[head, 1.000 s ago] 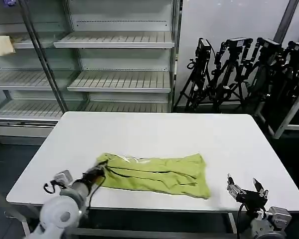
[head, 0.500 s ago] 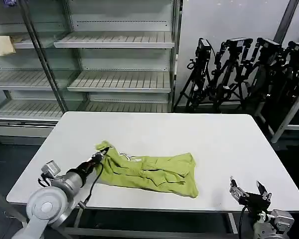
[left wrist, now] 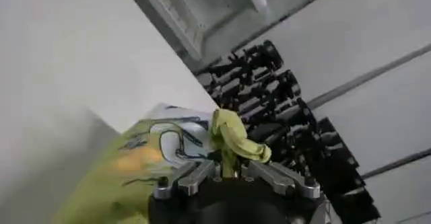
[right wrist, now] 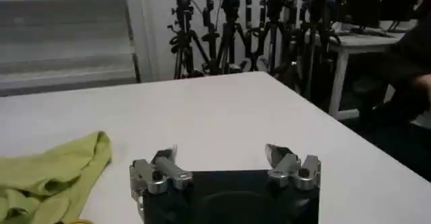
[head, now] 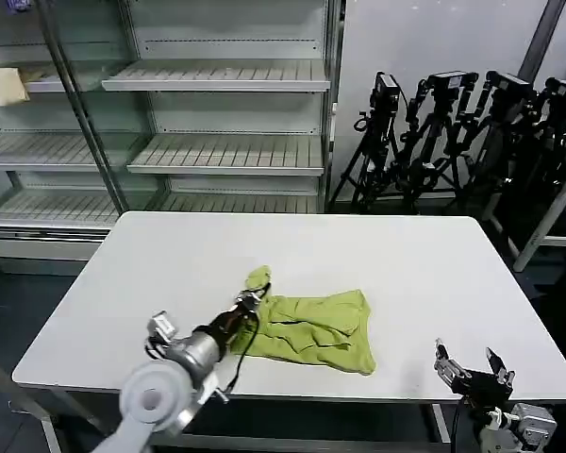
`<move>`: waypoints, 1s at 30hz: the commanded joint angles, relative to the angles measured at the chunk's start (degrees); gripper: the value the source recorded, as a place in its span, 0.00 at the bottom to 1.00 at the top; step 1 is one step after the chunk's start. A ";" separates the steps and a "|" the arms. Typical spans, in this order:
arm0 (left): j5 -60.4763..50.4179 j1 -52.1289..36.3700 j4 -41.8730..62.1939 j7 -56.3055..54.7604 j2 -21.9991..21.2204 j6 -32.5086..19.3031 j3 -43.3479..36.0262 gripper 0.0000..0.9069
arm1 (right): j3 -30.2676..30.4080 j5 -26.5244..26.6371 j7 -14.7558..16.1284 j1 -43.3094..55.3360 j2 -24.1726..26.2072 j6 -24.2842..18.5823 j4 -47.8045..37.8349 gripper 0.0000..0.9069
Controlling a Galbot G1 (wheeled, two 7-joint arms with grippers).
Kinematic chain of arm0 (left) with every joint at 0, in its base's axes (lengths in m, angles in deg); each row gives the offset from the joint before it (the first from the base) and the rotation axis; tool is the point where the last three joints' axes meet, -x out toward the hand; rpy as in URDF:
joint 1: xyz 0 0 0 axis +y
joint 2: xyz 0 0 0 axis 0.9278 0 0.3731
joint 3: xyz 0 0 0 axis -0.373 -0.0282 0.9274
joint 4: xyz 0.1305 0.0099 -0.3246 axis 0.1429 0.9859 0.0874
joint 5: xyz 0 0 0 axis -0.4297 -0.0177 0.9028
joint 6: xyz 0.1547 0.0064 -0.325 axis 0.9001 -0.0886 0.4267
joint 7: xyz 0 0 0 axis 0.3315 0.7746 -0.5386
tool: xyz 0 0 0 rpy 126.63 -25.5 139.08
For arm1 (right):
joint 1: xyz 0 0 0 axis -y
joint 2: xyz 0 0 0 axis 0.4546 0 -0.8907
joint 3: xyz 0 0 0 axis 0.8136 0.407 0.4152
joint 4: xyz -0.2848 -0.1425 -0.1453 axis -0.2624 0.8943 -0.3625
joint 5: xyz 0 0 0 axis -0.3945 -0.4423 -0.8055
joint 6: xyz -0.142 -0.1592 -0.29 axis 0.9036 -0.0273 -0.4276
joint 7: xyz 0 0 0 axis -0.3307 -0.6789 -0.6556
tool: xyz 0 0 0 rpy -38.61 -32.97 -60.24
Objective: Fold and organize the clothes.
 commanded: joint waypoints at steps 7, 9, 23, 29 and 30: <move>-11.80 -6.12 7.07 -1.62 -8.73 -1.12 -14.49 0.21 | 0.81 -0.42 -0.03 0.54 -0.12 -0.06 -0.30 1.00; -13.11 -6.89 7.59 -1.89 -9.60 -1.08 -15.14 0.21 | 0.86 -0.42 -0.11 0.66 -0.18 0.00 -0.34 1.00; -16.40 -8.24 9.16 -2.14 -12.16 -0.33 -17.78 1.00 | 0.97 -0.87 -0.32 0.54 -0.99 0.18 0.49 1.00; -16.00 -6.96 6.35 0.19 -10.86 -0.01 -17.42 1.00 | 1.37 -0.96 -0.30 0.80 -0.99 0.15 0.21 1.00; -16.10 -6.45 5.80 1.14 -10.66 0.49 -17.20 1.00 | 1.47 -1.07 -0.14 0.90 -0.92 0.19 0.28 1.00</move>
